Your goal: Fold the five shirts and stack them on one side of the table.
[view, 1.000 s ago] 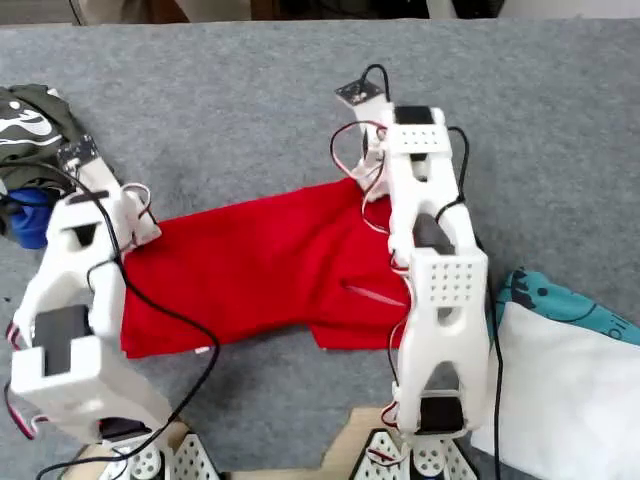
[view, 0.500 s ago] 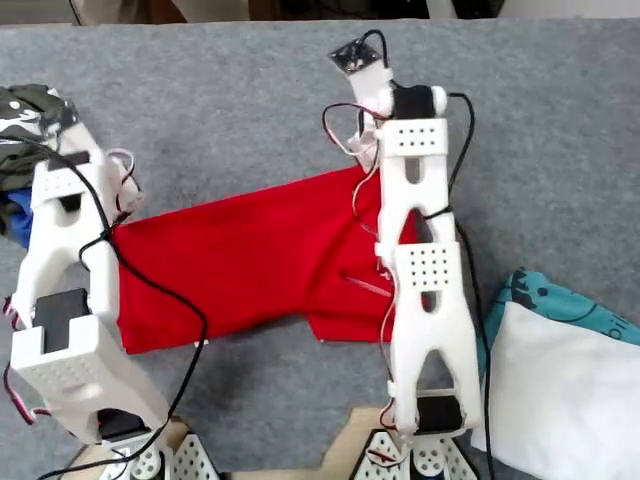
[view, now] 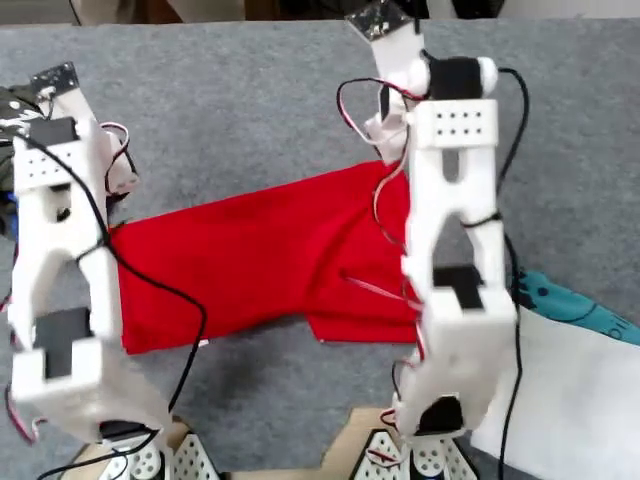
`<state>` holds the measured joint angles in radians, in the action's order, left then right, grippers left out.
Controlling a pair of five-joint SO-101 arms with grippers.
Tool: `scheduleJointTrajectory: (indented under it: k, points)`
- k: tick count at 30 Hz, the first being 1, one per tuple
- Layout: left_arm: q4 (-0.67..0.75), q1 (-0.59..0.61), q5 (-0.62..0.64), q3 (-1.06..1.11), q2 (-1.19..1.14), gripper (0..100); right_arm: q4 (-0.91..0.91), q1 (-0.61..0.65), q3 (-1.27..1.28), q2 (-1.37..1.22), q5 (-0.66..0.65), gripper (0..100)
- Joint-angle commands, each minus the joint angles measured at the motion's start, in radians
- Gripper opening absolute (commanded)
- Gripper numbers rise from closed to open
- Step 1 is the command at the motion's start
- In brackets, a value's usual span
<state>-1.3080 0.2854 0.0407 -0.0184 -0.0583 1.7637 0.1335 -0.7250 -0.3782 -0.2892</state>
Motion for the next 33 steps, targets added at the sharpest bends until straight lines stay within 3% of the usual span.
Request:
scheduleJointTrajectory:
  k: [1, 8, 14, 20, 26, 33]
  points:
    - [0.083, -0.028, -0.038, 0.195, 0.252, 2, 0.002, 0.041, 0.300, 0.240, 0.003, 0.5]
    - [0.362, -0.034, -0.055, 0.698, 0.527, 2, -0.210, 0.105, 0.750, 0.323, 0.009, 0.5]
    - [0.486, 0.015, -0.055, 0.885, 0.529, 2, -0.396, 0.154, 0.955, 0.263, 0.011, 0.5]
    - [0.588, 0.040, -0.055, 1.019, 0.529, 2, -0.471, 0.162, 0.920, 0.134, 0.011, 0.5]
    - [0.744, 0.052, -0.055, 1.142, 0.538, 2, -0.416, 0.186, 0.791, 0.007, 0.040, 0.5]
    - [0.758, 0.087, -0.055, 1.140, 0.538, 2, -0.322, 0.249, 0.765, -0.010, 0.081, 0.5]
